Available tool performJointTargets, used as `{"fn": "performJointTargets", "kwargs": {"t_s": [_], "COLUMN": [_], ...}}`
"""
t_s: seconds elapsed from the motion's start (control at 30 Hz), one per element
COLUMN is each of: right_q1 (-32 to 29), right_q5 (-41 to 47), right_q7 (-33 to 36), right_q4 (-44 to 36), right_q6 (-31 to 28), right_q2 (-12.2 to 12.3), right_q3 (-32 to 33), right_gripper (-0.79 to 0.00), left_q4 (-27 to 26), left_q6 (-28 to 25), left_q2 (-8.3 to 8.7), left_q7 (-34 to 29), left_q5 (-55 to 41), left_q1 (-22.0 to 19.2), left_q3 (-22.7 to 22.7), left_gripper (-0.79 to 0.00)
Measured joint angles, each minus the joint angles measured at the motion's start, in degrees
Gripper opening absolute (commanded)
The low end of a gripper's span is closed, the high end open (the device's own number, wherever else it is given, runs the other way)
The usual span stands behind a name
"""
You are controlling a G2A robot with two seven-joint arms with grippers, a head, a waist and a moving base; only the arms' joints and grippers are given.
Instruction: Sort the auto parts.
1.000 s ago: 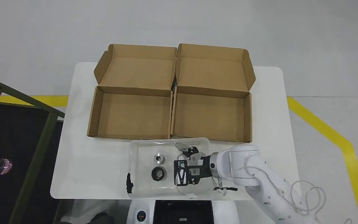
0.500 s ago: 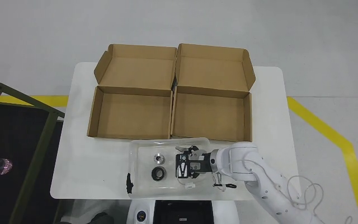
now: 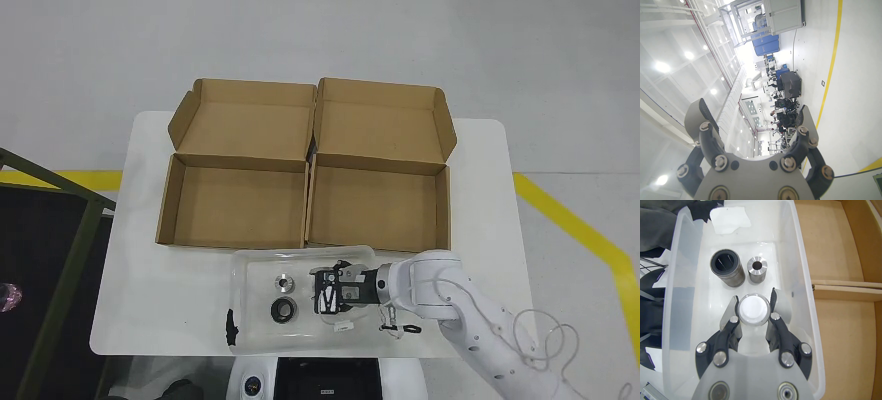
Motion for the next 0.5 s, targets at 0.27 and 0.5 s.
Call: {"fn": "performJointTargets", "kwargs": {"t_s": [0.27,0.5], "right_q1": [-0.1,-0.3], "right_q5": [1.0,2.4], "right_q7": [-4.2,-10.1], "right_q4": [-3.3,-5.7], "right_q6": [-0.3,-1.1], "right_q2": [0.3,0.7], "right_q3": [0.9,2.8], "right_gripper": [-0.785,-0.785], "left_q4": [0.0,0.0], "left_q6": [0.0,0.0], "left_q2": [0.0,0.0], "left_q7": [0.0,0.0], "left_q5": [0.0,0.0], "left_q1": [0.0,0.0], "left_q3": [0.0,0.0], "left_gripper": [0.0,0.0]}}
